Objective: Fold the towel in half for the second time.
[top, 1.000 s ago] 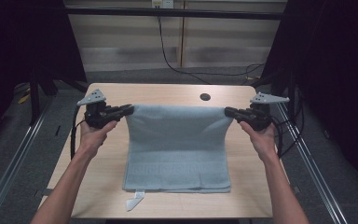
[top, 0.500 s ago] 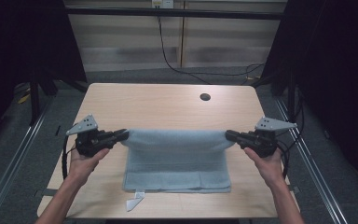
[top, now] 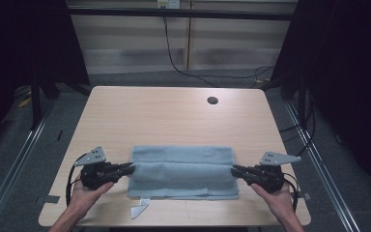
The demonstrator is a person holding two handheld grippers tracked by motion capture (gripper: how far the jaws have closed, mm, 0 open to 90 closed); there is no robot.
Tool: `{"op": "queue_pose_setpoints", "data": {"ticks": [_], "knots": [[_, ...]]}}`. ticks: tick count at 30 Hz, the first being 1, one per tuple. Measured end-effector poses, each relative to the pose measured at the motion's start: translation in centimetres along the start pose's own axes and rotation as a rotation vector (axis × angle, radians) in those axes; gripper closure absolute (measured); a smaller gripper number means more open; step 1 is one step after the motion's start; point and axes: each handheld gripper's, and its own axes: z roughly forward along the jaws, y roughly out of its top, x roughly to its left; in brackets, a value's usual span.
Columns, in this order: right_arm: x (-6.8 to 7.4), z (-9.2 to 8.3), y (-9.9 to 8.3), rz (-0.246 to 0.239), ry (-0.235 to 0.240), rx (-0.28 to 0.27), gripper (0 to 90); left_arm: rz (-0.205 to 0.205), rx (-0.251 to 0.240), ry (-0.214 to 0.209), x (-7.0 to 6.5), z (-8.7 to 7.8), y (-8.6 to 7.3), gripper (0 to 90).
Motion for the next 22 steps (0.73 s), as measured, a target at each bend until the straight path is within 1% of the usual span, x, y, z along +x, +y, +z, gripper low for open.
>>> {"op": "queue_pose_setpoints", "data": {"ticks": [1, 2, 3, 4, 5, 6, 7, 8, 9, 11, 12, 13, 14, 15, 16, 17, 18, 20, 21, 22], "knots": [[0.0, 0.0, 0.0, 0.000, 0.000, 0.000, 75.9, 0.000, 0.000, 0.000, 0.0, 0.0, 0.0, 75.2], [0.2, -0.5, -0.4, 0.012, 0.011, -0.014, 71.1, -0.013, -0.009, -0.004, -0.1, -0.3, -0.1, 73.9], [0.2, -0.7, -0.5, 0.015, 0.012, -0.022, 68.3, -0.022, -0.031, -0.001, -0.1, -0.8, -0.3, 72.6], [0.2, -0.9, -0.5, 0.023, 0.007, -0.029, 65.9, -0.029, -0.050, -0.003, 0.0, -1.0, -0.3, 70.5], [0.2, -0.9, -0.5, 0.023, 0.007, -0.029, 65.9, -0.029, -0.050, -0.003, 0.0, -1.0, -0.3, 67.3], [0.1, -1.0, -0.5, 0.035, 0.007, -0.041, 64.0, -0.034, -0.056, 0.009, 0.1, -1.2, -0.2, 67.3], [-0.1, -1.1, -0.4, 0.037, 0.007, -0.045, 64.3, -0.034, -0.062, 0.023, 0.5, -1.2, -0.1, 65.6], [-0.1, -1.0, -0.3, 0.035, 0.000, -0.045, 63.3, -0.034, -0.053, 0.053, 0.7, -1.1, 0.0, 63.8], [-0.2, -0.9, -0.3, 0.039, -0.001, -0.050, 62.1, -0.032, -0.047, 0.066, 1.0, -1.0, 0.1, 60.0], [-0.3, -0.6, -0.3, 0.049, -0.013, -0.055, 59.1, -0.042, -0.037, 0.100, 1.6, -0.8, 0.0, 54.9], [-0.4, -0.5, -0.4, 0.053, -0.024, -0.058, 57.2, -0.046, -0.031, 0.110, 2.0, -0.8, -0.1, 52.2], [-0.4, -0.5, -0.4, 0.053, -0.024, -0.058, 57.2, -0.046, -0.031, 0.110, 2.0, -0.8, -0.1, 49.8], [-0.5, -0.4, -0.5, 0.057, -0.051, -0.061, 51.5, -0.042, -0.029, 0.154, 2.6, -0.7, -0.5, 46.7], [-0.5, -0.4, -0.5, 0.066, -0.074, -0.064, 49.4, -0.051, -0.022, 0.159, 3.1, -0.7, -0.8, 43.2], [-0.5, -0.4, -0.5, 0.066, -0.074, -0.064, 49.4, -0.051, -0.022, 0.159, 3.1, -0.7, -0.8, 40.2], [-0.8, -0.4, -0.8, 0.074, -0.107, -0.065, 45.7, -0.093, -0.021, 0.185, 3.7, -0.6, -1.4, 37.6], [-1.1, -0.4, -1.0, 0.081, -0.119, -0.070, 44.9, -0.100, -0.017, 0.184, 3.8, -0.6, -1.6, 35.2], [-1.4, -0.4, -1.4, 0.094, -0.140, -0.059, 41.8, -0.083, 0.000, 0.210, 3.8, -0.6, -1.9, 33.7], [-1.5, -0.3, -1.6, 0.103, -0.151, -0.054, 39.9, -0.075, 0.012, 0.214, 3.7, -0.5, -2.0, 31.8], [-1.7, -0.3, -1.8, 0.109, -0.157, -0.051, 39.7, -0.075, 0.012, 0.214, 3.7, -0.5, -2.0, 30.8]]}}
